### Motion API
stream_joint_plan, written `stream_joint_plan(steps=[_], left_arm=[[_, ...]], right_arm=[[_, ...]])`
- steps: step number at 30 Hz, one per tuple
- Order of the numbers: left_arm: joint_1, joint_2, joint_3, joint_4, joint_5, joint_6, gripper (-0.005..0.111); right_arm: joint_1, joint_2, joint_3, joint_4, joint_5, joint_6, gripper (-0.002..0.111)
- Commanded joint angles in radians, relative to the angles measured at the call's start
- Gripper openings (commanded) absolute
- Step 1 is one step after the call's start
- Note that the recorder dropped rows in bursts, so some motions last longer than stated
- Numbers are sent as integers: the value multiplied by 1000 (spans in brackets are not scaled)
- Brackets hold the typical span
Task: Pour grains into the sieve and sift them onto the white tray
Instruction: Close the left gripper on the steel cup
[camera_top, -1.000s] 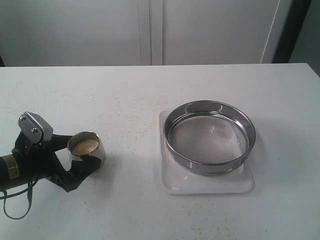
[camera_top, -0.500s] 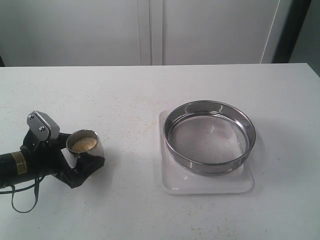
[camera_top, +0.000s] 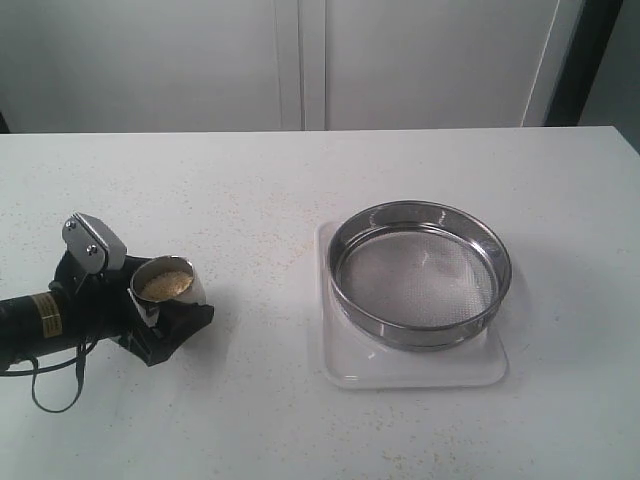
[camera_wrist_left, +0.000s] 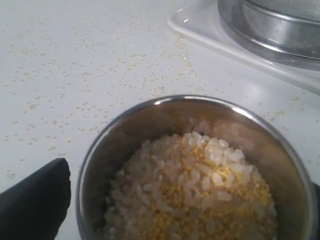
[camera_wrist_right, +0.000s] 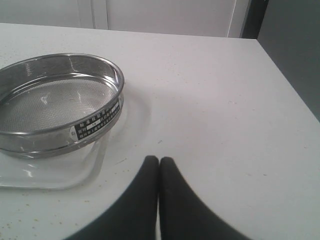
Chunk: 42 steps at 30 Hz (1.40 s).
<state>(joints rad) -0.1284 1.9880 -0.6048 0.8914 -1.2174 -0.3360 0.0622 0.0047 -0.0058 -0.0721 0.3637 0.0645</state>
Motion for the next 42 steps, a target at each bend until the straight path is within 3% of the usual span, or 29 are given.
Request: stream_joint_plan(steps=[1,12,15,18,24,26,42], left_arm=[[-4,-4,-18,7,-4,-8,98],[-36,38,-49,11,-4,-23,98],[-36,42,-49,9,-4,-23,94],[-36,46,-49,-3,-4,-26,75],[-36,46,-49,-18,-4,-26,13],[-36,46,-49,-16,-4,-26,0],[-36,46,-49,-18,-4,-26,0]], right_arm=[[-1,-5,6,-3,-16,0,0],[-1,-5,6,-3,-16,0,0],[-1,-5,6,-3,-16,0,0],[-1,-5,6,-3,-16,0,0],[-1,-5,6,-3,-16,0,0],[-1,-5,6,-3,-16,0,0],[-1,-5,6,-3,-16,0,0]])
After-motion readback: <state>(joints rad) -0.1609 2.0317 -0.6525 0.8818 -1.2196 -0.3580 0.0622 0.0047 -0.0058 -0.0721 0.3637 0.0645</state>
